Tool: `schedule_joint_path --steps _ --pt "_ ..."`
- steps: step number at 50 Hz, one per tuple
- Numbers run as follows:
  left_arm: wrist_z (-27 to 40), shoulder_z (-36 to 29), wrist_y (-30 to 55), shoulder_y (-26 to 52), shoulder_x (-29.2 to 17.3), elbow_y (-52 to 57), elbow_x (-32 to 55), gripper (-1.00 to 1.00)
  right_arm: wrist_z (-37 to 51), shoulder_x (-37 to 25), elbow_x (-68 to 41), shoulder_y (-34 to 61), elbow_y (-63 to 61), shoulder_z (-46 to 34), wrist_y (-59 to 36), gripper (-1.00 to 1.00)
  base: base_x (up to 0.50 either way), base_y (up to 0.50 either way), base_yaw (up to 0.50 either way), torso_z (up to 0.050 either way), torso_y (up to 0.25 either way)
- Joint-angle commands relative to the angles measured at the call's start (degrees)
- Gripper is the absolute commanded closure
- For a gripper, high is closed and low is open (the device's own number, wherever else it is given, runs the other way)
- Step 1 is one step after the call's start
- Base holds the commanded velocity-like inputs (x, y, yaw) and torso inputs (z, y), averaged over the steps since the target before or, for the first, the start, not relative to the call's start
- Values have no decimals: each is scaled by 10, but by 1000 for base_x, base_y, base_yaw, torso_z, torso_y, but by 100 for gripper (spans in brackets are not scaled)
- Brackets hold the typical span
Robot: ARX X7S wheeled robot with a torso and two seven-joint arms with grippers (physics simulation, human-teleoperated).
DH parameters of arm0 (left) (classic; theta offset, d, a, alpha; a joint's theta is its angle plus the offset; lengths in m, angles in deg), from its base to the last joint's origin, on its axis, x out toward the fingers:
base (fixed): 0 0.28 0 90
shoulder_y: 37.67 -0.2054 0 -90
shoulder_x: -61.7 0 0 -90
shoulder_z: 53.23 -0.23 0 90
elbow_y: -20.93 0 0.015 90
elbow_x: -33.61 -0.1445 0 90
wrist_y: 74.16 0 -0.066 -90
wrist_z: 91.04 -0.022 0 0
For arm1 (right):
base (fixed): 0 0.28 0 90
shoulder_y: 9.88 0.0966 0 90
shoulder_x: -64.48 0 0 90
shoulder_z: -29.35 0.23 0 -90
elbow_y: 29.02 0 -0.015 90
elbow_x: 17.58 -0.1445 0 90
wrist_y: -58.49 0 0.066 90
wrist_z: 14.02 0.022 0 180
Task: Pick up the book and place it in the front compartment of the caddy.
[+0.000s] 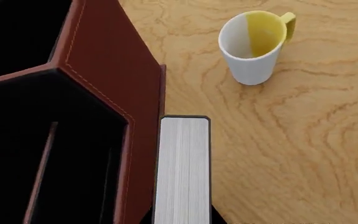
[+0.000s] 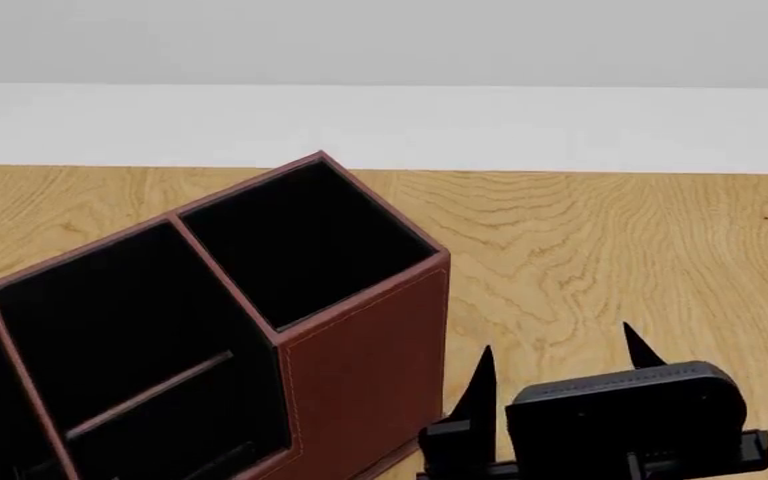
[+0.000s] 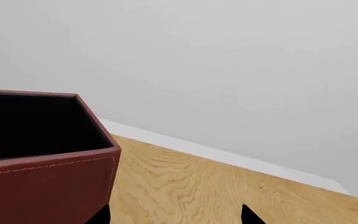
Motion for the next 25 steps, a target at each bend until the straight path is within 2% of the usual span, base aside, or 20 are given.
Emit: schedule_joint_path --steps 1,12,25 --pt "58 -9 -24 49 -18 21 61 100 2 -1 -2 -3 -1 1 2 -100 0 0 0 0 0" --pt "86 -8 -57 95 -39 41 120 100 3 0 -4 6 6 -4 2 -100 0 0 0 0 1" --pt "140 -37 -76 173 -55 63 189 100 2 1 -8 15 14 -8 3 -100 0 0 0 0 1"
